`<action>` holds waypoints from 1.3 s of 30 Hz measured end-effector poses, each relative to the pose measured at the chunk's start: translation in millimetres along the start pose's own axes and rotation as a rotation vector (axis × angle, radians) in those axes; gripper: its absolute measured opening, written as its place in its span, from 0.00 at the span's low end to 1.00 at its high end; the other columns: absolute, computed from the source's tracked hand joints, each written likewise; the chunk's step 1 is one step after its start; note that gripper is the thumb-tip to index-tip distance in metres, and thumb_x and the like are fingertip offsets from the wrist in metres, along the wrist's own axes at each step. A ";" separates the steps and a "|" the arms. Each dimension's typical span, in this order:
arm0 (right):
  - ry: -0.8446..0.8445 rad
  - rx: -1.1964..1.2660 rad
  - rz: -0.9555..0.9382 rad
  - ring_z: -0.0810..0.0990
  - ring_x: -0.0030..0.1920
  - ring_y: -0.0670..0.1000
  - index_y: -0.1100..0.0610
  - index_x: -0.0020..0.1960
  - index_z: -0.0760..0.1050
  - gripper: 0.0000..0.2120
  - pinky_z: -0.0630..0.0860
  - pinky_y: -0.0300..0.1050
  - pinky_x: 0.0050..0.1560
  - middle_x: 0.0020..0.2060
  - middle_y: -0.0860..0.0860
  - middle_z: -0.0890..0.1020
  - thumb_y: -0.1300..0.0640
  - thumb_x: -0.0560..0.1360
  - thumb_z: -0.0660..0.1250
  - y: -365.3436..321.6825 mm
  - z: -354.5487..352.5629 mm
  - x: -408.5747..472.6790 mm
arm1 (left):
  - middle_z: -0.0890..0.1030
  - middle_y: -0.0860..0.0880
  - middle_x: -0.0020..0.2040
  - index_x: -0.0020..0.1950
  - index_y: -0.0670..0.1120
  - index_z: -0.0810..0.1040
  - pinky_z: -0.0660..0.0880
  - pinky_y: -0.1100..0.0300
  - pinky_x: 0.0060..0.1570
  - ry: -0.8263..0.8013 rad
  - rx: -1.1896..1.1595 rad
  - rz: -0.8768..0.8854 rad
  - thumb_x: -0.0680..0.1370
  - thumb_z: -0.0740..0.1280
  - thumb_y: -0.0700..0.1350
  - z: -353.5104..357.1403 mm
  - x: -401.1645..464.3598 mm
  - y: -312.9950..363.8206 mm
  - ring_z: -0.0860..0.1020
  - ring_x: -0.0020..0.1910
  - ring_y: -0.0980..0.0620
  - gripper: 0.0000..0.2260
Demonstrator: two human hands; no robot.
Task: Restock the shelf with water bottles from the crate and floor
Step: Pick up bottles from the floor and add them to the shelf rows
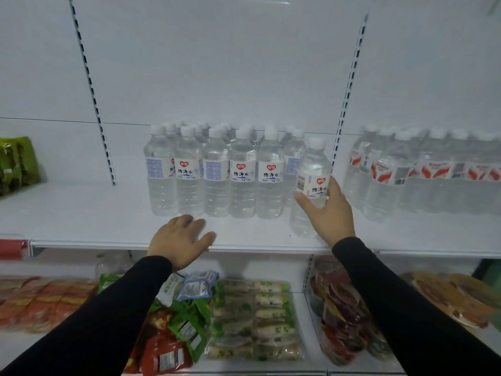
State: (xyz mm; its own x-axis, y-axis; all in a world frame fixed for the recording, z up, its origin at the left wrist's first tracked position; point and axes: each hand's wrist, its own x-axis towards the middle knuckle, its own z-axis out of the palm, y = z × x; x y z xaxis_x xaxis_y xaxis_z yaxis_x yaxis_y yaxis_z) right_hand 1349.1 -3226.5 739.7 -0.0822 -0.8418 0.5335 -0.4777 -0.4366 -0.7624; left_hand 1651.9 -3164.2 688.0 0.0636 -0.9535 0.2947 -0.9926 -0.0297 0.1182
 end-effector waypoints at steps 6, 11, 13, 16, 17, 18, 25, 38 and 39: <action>-0.047 -0.002 0.041 0.77 0.58 0.50 0.51 0.68 0.70 0.26 0.73 0.46 0.60 0.58 0.48 0.79 0.50 0.73 0.73 32.4 7.3 -22.9 | 0.73 0.49 0.60 0.62 0.52 0.73 0.67 0.56 0.58 0.024 -0.002 -0.002 0.69 0.41 0.69 1.4 -0.5 -0.4 0.71 0.60 0.49 0.35; -0.010 0.020 0.071 0.77 0.55 0.50 0.53 0.66 0.71 0.24 0.71 0.42 0.55 0.55 0.49 0.80 0.51 0.73 0.74 32.9 21.4 -11.2 | 0.73 0.50 0.62 0.64 0.52 0.72 0.67 0.56 0.59 0.039 0.008 -0.004 0.69 0.40 0.69 2.9 0.6 -0.6 0.70 0.61 0.49 0.36; -0.012 0.015 0.098 0.78 0.56 0.52 0.53 0.65 0.72 0.24 0.73 0.44 0.55 0.56 0.51 0.80 0.49 0.73 0.74 34.3 29.1 -2.0 | 0.73 0.50 0.62 0.64 0.52 0.72 0.67 0.56 0.59 0.048 0.009 -0.007 0.69 0.40 0.69 3.6 0.6 -0.7 0.70 0.62 0.49 0.36; -0.029 0.020 0.139 0.79 0.56 0.53 0.53 0.66 0.71 0.25 0.76 0.48 0.58 0.57 0.52 0.80 0.49 0.73 0.74 37.3 38.8 12.9 | 0.73 0.50 0.63 0.65 0.53 0.72 0.66 0.57 0.59 0.051 0.023 -0.008 0.69 0.40 0.69 3.9 1.2 -0.4 0.70 0.63 0.50 0.37; -0.038 0.018 0.149 0.79 0.56 0.53 0.54 0.66 0.70 0.26 0.76 0.49 0.58 0.57 0.52 0.80 0.49 0.73 0.75 37.7 41.2 18.3 | 0.73 0.50 0.63 0.64 0.53 0.72 0.66 0.57 0.59 0.056 0.026 -0.008 0.69 0.40 0.69 4.3 1.3 -0.3 0.70 0.63 0.50 0.36; -0.048 0.012 0.160 0.79 0.57 0.54 0.55 0.67 0.69 0.27 0.76 0.50 0.59 0.58 0.53 0.80 0.49 0.72 0.75 37.8 43.2 23.1 | 0.73 0.50 0.62 0.64 0.53 0.72 0.66 0.58 0.59 0.064 0.028 -0.008 0.69 0.40 0.69 4.8 1.6 -0.1 0.70 0.62 0.50 0.36; -0.098 -0.010 0.174 0.78 0.58 0.55 0.56 0.68 0.68 0.28 0.75 0.48 0.58 0.59 0.54 0.79 0.48 0.73 0.74 40.0 46.5 34.1 | 0.73 0.51 0.62 0.63 0.54 0.72 0.66 0.59 0.58 0.076 0.031 -0.010 0.68 0.40 0.69 4.2 1.5 1.2 0.70 0.62 0.51 0.36; -0.200 -0.029 0.161 0.76 0.63 0.54 0.55 0.70 0.70 0.24 0.71 0.43 0.60 0.64 0.53 0.79 0.47 0.77 0.68 36.9 38.8 30.3 | 0.72 0.52 0.64 0.66 0.55 0.71 0.66 0.58 0.60 0.063 0.011 -0.022 0.68 0.39 0.70 2.8 0.4 2.1 0.69 0.64 0.51 0.38; -0.205 -0.035 0.165 0.76 0.63 0.54 0.55 0.70 0.69 0.25 0.71 0.44 0.61 0.64 0.53 0.79 0.47 0.78 0.68 37.5 39.1 30.4 | 0.72 0.52 0.65 0.67 0.55 0.71 0.66 0.58 0.60 0.063 0.014 -0.021 0.68 0.39 0.70 2.8 -0.1 2.1 0.69 0.64 0.51 0.38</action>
State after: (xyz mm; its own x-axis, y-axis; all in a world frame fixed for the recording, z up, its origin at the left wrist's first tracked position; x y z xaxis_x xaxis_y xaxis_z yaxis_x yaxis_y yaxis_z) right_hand 1362.9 -3280.9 713.1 0.0156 -0.9488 0.3155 -0.5030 -0.2801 -0.8176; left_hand 1649.5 -3165.0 685.5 0.0900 -0.9317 0.3518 -0.9923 -0.0538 0.1116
